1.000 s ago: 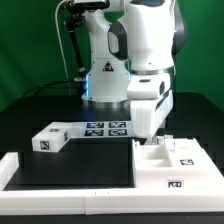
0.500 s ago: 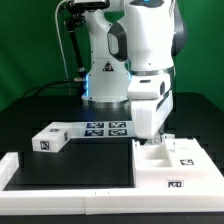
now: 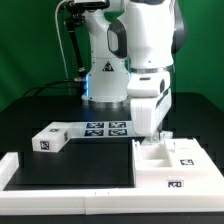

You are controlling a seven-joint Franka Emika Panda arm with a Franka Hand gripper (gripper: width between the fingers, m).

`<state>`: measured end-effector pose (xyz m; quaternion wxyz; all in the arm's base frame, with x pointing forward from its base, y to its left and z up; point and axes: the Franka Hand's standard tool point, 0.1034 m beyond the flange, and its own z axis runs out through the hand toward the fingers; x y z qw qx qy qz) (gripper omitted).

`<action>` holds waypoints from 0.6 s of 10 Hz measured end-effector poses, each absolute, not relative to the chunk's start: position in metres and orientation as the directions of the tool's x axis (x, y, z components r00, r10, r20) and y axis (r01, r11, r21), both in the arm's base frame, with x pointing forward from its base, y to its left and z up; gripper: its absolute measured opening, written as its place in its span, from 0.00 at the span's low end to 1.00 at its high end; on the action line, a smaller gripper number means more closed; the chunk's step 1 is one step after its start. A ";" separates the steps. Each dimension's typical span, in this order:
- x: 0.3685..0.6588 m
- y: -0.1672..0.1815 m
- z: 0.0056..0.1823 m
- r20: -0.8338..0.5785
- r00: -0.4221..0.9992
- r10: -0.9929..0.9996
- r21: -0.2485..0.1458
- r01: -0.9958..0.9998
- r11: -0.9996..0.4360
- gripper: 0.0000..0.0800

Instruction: Assemble cabinet

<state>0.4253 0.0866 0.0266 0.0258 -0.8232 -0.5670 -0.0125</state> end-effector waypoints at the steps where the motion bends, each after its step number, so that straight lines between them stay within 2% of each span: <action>1: 0.427 0.083 0.036 0.029 0.351 0.936 -0.033 0.936 -0.350 0.09; 4: 0.430 0.076 0.048 -0.004 0.338 0.941 -0.044 0.940 -0.338 0.09; 6: 0.437 0.069 0.051 0.003 0.283 0.959 -0.037 0.958 -0.283 0.09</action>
Offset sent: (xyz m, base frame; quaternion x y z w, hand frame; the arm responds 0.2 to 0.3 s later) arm 0.0055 -0.0039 0.0212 0.0281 -0.0056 -0.0163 0.9995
